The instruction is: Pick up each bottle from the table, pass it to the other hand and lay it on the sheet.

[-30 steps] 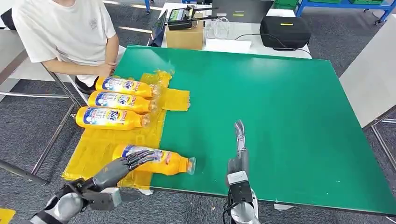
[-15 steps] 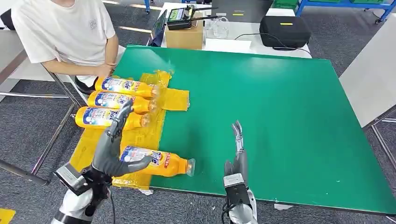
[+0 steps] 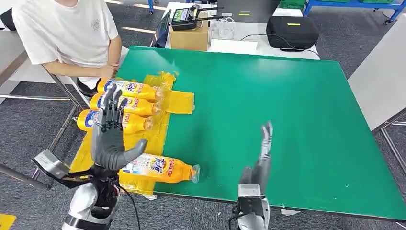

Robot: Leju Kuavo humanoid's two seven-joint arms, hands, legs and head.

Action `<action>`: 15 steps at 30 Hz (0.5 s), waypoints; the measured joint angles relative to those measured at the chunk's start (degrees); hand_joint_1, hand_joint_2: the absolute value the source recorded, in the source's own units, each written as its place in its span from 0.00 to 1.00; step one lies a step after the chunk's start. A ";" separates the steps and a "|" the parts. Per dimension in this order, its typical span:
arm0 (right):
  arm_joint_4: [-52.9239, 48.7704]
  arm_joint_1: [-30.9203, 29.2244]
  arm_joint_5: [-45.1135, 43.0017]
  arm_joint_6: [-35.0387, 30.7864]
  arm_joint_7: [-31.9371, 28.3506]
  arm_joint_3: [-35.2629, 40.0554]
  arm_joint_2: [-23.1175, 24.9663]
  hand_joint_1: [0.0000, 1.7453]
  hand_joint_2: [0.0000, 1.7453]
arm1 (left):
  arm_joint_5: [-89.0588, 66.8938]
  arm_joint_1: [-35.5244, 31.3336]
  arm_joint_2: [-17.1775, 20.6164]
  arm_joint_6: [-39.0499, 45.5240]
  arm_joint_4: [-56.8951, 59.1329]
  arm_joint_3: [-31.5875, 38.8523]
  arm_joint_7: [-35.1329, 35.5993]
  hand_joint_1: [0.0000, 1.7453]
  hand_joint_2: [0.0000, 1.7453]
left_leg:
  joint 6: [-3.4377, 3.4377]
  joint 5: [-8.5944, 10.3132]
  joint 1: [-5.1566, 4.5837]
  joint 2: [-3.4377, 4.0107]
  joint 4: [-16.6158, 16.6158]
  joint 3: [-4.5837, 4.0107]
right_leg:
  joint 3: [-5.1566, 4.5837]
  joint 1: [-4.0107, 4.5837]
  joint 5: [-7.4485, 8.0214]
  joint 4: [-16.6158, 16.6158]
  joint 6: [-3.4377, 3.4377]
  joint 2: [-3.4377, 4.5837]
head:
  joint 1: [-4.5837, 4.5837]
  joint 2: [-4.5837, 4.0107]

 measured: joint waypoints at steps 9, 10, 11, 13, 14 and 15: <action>-13.55 4.02 6.60 -0.35 -0.02 -2.54 2.69 0.00 1.00 | -2.50 0.45 -1.94 5.07 0.70 0.87 1.35 0.00 1.00 | 0.00 0.00 0.01 0.01 0.00 -0.04 | -0.04 0.00 0.00 0.00 0.00 0.01 | 0.00 0.00; -14.82 4.48 7.20 -0.35 -0.02 -3.03 3.21 0.00 1.00 | -4.08 0.59 -1.94 6.57 1.09 0.90 1.29 0.00 1.00 | 0.00 0.00 0.01 0.01 0.00 -0.04 | -0.04 0.00 0.00 0.00 0.00 0.01 | -0.02 0.00; -15.86 4.94 7.73 -0.35 -0.02 -3.52 3.67 0.00 1.00 | -5.23 0.75 -1.94 7.72 1.60 0.96 1.22 0.00 1.00 | 0.00 0.00 0.01 0.01 0.00 -0.04 | -0.04 0.00 0.00 0.00 0.00 0.01 | -0.02 0.00; -17.67 5.46 8.45 -0.35 -0.02 -4.54 4.65 0.00 1.00 | -6.10 0.98 -1.94 9.46 2.47 1.31 1.09 0.00 1.00 | 0.00 0.00 0.01 0.03 0.00 -0.04 | -0.06 0.00 0.00 0.00 0.00 0.02 | -0.02 0.00; -18.13 5.63 8.43 -0.35 -0.02 -4.92 4.96 0.00 1.00 | -6.17 0.95 -1.94 10.19 2.84 1.44 1.09 0.00 1.00 | 0.00 0.00 0.01 0.02 0.00 -0.04 | -0.05 0.00 0.00 0.00 0.00 0.01 | -0.02 0.00; -18.61 5.71 8.21 -0.35 -0.02 -5.44 5.37 0.00 1.00 | -6.64 0.79 -1.94 11.55 3.43 2.05 1.05 0.00 1.00 | 0.00 0.00 0.01 0.01 0.00 -0.04 | -0.06 0.01 0.00 0.00 0.00 0.00 | -0.02 0.00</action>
